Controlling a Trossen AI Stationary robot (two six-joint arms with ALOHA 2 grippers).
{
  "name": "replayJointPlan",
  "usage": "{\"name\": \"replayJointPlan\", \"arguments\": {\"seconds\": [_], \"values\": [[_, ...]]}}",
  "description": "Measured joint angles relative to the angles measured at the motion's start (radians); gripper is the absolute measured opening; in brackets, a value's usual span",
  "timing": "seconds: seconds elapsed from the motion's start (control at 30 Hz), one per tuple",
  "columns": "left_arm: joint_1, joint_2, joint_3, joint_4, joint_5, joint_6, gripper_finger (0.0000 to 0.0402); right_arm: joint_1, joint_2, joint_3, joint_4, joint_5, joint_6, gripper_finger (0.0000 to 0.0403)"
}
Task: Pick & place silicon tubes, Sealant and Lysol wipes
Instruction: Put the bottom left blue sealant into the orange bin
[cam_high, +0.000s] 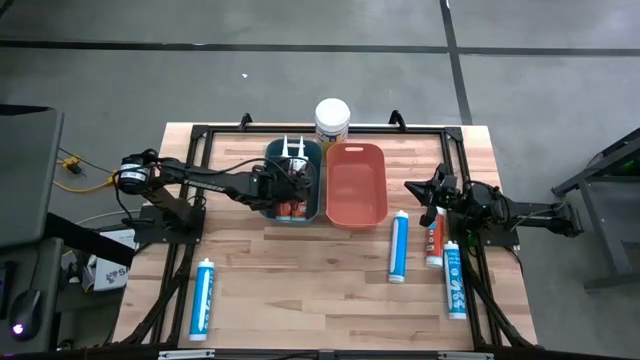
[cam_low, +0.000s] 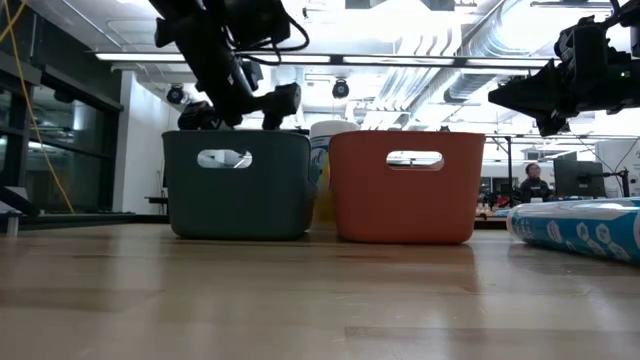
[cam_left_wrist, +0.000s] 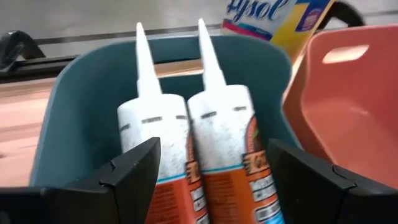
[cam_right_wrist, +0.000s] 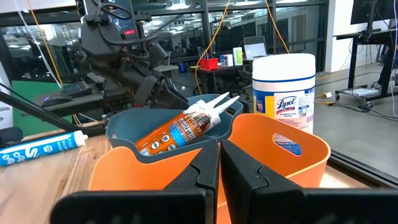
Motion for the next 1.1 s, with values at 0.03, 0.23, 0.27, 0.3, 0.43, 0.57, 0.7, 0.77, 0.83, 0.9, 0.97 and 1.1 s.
{"name": "replayJointPlan", "arguments": {"seconds": [0.03, 0.23, 0.27, 0.3, 0.43, 0.57, 0.7, 0.77, 0.83, 0.9, 0.97, 1.1], "values": [[0.000, -0.012, 0.000, -0.015, 0.000, 0.000, 0.0289, 0.000, 0.000, 0.000, 0.000, 0.000, 0.000, 0.0012], [-0.019, -0.055, 0.000, -0.068, -0.025, 0.005, 0.0289, 0.000, 0.000, 0.000, 0.000, 0.000, 0.000, 0.0012], [-0.029, -0.059, 0.000, -0.060, -0.035, 0.014, 0.0289, 0.000, 0.000, 0.000, 0.000, 0.000, 0.000, 0.0012], [-0.036, -0.066, 0.002, -0.062, -0.047, 0.027, 0.0289, 0.000, 0.000, 0.000, 0.000, 0.000, 0.000, 0.0012], [-0.069, -0.113, 0.002, -0.090, -0.079, 0.086, 0.0289, 0.000, 0.000, 0.000, 0.000, 0.000, 0.000, 0.0012], [-0.112, -0.136, 0.002, -0.148, -0.085, 0.098, 0.0289, 0.000, 0.000, 0.000, 0.000, 0.000, 0.000, 0.0012], [-0.156, -0.185, 0.002, -0.228, -0.042, 0.088, 0.0289, 0.000, 0.000, 0.000, 0.000, 0.000, 0.000, 0.0012], [-0.180, -0.198, 0.002, -0.262, -0.017, 0.056, 0.0289, 0.000, 0.000, 0.000, 0.000, 0.000, 0.000, 0.0012], [-0.206, -0.207, 0.001, -0.305, 0.019, 0.025, 0.0289, 0.000, 0.000, 0.000, 0.000, 0.000, 0.000, 0.0012], [-0.237, -0.226, 0.001, -0.340, 0.055, -0.003, 0.0289, 0.000, 0.000, 0.000, 0.000, 0.000, 0.000, 0.0012], [-0.273, -0.235, 0.003, -0.369, 0.075, -0.046, 0.0289, 0.000, 0.000, 0.000, 0.000, 0.000, 0.000, 0.0012], [-0.357, -0.247, 0.003, -0.459, 0.082, -0.170, 0.0289, 0.000, 0.000, 0.000, 0.000, 0.000, 0.000, 0.0012]]}}
